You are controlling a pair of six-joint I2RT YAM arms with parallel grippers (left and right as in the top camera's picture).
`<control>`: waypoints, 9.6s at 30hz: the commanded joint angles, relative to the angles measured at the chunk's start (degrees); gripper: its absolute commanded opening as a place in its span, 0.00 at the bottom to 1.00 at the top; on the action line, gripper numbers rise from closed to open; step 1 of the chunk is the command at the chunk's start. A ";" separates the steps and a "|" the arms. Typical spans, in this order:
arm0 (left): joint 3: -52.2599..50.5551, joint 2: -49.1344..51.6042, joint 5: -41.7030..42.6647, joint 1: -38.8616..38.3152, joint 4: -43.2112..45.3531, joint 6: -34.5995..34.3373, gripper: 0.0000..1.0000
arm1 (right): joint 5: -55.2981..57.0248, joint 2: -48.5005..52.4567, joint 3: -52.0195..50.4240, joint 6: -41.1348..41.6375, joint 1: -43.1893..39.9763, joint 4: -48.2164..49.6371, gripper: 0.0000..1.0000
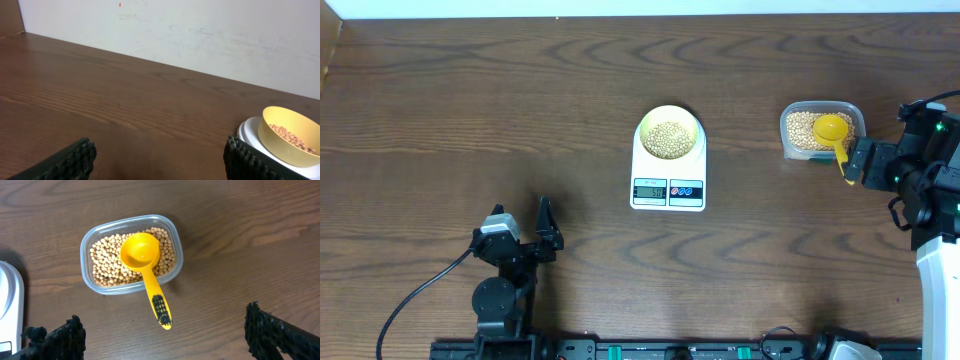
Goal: Scoop item into bowl and weigh 50g on scale
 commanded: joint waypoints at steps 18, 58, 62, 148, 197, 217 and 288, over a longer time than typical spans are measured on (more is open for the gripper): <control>-1.01 -0.35 -1.81 0.26 -2.29 1.03 0.84 | 0.42 -4.57 0.68 -0.70 -0.07 -0.26 0.99; -1.01 -0.35 -1.81 0.26 -2.29 1.01 0.84 | 3.67 -53.40 -58.14 11.10 8.33 61.05 0.99; -1.01 -0.35 -1.81 0.26 -2.29 1.01 0.84 | 5.97 -54.99 -58.14 11.10 9.09 55.78 0.99; -1.01 -0.35 -1.81 0.26 -2.29 1.01 0.84 | 6.56 -65.35 -58.14 2.29 14.36 35.39 0.99; -1.01 -0.35 -1.81 0.26 -2.29 1.01 0.84 | 6.56 -65.35 -58.14 2.29 14.36 35.39 0.99; -1.01 -0.35 -1.81 0.26 -2.29 1.01 0.84 | 6.56 -65.35 -58.14 2.29 14.36 35.39 0.99; -1.01 -0.35 -1.81 0.26 -2.29 1.01 0.84 | 6.56 -65.35 -58.14 2.29 14.36 35.39 0.99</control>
